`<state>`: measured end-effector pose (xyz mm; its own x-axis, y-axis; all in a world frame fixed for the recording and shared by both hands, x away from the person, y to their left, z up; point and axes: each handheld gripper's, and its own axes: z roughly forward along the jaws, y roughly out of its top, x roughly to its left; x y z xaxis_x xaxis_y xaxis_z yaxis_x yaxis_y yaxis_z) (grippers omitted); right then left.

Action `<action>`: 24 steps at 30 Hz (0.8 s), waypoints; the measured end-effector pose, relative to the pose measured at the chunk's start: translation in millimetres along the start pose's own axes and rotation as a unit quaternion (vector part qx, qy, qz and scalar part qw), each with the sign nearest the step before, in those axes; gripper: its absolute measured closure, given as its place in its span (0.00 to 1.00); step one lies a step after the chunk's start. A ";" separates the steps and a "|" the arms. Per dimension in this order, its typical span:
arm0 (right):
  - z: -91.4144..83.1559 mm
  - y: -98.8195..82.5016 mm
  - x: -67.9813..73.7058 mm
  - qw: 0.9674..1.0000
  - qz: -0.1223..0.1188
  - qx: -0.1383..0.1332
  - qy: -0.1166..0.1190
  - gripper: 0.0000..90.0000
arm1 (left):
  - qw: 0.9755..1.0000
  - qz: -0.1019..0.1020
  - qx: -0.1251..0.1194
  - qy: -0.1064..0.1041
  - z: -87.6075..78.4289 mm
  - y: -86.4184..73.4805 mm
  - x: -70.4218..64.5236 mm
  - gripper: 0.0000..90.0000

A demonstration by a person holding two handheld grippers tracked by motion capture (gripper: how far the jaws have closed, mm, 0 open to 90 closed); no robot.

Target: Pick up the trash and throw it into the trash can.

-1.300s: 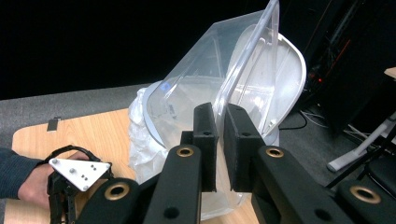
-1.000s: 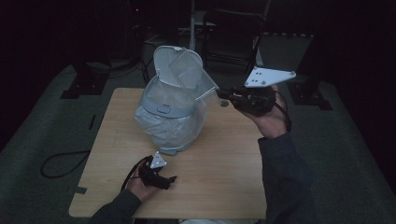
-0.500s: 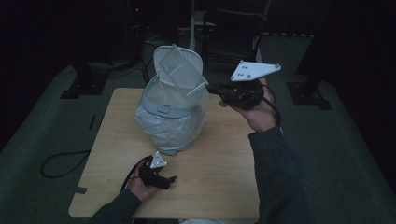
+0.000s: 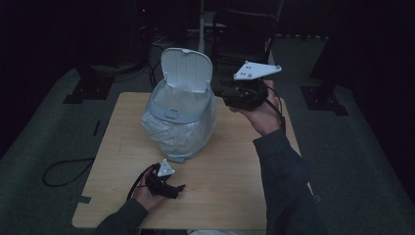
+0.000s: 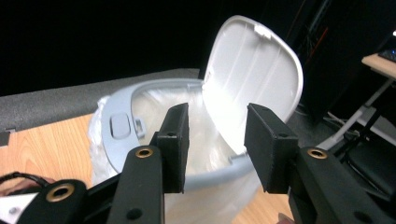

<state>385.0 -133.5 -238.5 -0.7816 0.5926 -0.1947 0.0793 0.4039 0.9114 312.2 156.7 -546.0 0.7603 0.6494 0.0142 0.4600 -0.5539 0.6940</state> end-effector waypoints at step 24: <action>16.9 -45.3 -12.2 0.999 0.044 0.022 -0.014 0.60 | 1.000 0.000 0.000 0.000 0.1 0.1 0.2 0.10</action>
<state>401.4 -147.3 -283.5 -0.7532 0.6460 -0.1242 0.1750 0.3788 0.9088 312.5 156.7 -546.0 0.7609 0.6487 0.0141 0.4597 -0.5542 0.6939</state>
